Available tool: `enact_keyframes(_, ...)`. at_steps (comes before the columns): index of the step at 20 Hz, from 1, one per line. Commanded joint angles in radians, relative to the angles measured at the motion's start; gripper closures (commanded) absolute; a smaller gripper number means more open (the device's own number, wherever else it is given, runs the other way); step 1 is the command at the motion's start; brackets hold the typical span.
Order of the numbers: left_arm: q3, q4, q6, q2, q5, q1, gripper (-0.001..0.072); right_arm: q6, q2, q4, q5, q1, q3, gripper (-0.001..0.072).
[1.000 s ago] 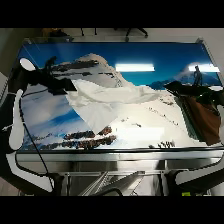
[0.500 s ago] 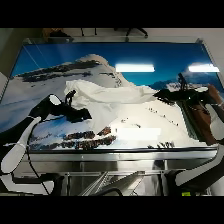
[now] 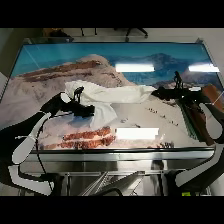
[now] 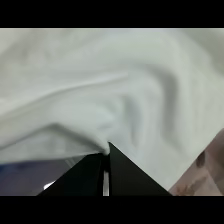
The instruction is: Fold the shirts.
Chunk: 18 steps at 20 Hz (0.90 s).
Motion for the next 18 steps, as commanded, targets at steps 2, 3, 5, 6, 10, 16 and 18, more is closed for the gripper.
enact_keyframes(2, 0.111, 0.033, 0.000, 0.128, -0.108, 0.058, 0.0698, -0.020, 0.059, 0.143, 0.092, -0.023, 0.059, 0.0694)
enact_keyframes(3, 0.175, 0.033, 0.000, 0.191, -0.147, 0.086, 0.0698, -0.023, 0.093, 0.230, 0.130, -0.043, 0.104, 0.0694)
enact_keyframes(5, 0.353, 0.033, -0.001, 0.310, -0.222, 0.145, 0.0698, -0.040, 0.171, 0.440, 0.179, -0.097, 0.231, 0.0694)
enact_keyframes(6, 0.468, 0.033, -0.001, 0.360, -0.254, 0.179, 0.0698, -0.042, 0.212, 0.527, 0.184, -0.127, 0.318, 0.0694)
enact_keyframes(10, 1.003, 0.032, -0.010, 0.494, -0.288, 0.289, 0.0699, -0.002, 0.353, 0.590, 0.088, -0.243, 0.673, 0.0694)
enact_keyframes(16, 0.857, 0.025, 0.042, 0.813, -0.082, 0.413, 0.0698, 0.027, 0.531, 0.523, -0.021, -0.370, 0.806, 0.0694)
enact_keyframes(18, 0.718, 0.025, 0.072, 0.885, -0.056, 0.441, 0.0698, 0.110, 0.538, 0.387, 0.000, -0.367, 0.803, 0.0694)
